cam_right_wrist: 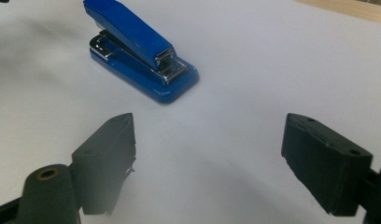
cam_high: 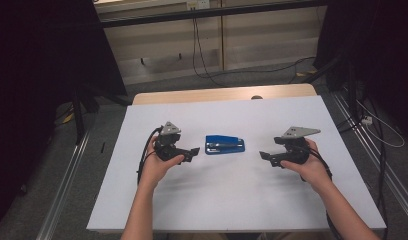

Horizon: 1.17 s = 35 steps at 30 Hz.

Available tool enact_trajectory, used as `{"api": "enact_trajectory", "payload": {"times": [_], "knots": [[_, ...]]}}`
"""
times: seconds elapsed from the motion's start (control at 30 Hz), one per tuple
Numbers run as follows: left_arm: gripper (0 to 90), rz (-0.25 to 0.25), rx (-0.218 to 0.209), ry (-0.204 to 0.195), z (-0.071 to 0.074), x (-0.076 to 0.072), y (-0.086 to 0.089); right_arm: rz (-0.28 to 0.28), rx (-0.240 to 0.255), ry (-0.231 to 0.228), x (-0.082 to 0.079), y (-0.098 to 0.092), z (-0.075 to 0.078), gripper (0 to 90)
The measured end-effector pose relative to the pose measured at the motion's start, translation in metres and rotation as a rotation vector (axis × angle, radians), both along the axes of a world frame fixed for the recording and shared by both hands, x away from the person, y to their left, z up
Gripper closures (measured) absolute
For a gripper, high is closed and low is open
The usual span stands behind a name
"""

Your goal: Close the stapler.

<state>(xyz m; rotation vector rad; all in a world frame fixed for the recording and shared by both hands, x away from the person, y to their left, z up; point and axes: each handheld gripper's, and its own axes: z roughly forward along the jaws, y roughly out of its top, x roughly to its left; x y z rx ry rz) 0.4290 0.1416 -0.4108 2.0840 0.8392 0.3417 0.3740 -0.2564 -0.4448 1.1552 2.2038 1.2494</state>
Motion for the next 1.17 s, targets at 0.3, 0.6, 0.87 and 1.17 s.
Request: {"api": "enact_trajectory", "payload": {"times": [0.3,0.6,0.87,1.17], "knots": [[7.3,0.02,-0.031,0.011,-0.003,-0.015,0.02,-0.03,0.016,0.0,-0.028,-0.012,0.002,14.4],[7.3,0.034,-0.03,0.005,-0.006,-0.036,0.042,-0.049,0.0,-0.005,-0.057,-0.025,-0.002,13.5],[7.4,0.049,-0.031,-0.004,-0.008,-0.054,0.063,-0.04,-0.012,0.002,-0.077,-0.031,-0.006,12.4],[7.4,0.058,-0.039,0.0,-0.013,-0.06,0.071,-0.043,-0.014,0.001,-0.081,-0.033,-0.009,11.7]]}}
